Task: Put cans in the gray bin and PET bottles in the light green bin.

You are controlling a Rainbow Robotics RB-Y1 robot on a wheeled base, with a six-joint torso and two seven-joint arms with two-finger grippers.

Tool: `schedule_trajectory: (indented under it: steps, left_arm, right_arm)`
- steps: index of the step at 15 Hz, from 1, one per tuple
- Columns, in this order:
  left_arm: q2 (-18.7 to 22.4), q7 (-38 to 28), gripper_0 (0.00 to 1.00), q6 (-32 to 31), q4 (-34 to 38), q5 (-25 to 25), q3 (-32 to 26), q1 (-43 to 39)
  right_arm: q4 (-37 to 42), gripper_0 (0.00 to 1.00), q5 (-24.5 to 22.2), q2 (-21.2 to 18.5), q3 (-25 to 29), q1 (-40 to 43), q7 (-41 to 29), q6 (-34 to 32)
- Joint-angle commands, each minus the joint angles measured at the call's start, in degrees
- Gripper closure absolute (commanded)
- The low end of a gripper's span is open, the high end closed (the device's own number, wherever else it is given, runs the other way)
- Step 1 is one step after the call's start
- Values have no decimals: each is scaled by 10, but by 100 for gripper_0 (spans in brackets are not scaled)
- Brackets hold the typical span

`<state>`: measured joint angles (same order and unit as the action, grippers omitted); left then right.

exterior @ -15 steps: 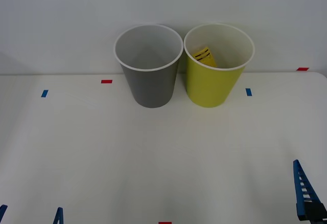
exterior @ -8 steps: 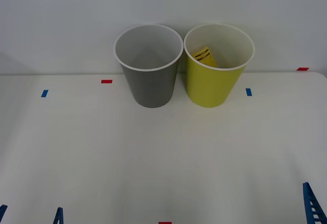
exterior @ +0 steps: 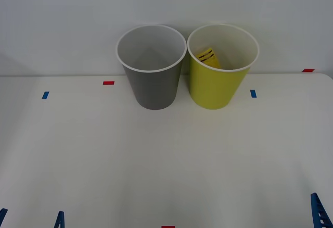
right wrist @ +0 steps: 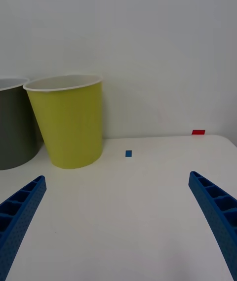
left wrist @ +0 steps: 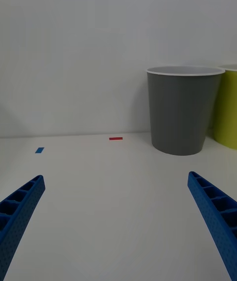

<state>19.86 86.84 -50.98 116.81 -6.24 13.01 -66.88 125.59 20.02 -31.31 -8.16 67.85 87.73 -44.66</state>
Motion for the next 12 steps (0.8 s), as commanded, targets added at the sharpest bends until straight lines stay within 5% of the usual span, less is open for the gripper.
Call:
schedule_trajectory:
  steps: [1,12]
  left_arm:
    - [0,0,0,0,0,0,0,0]
    - [0,0,0,0,0,0,0,0]
  right_arm:
    - [0,0,0,0,0,0,0,0]
    - [0,0,0,0,0,0,0,0]
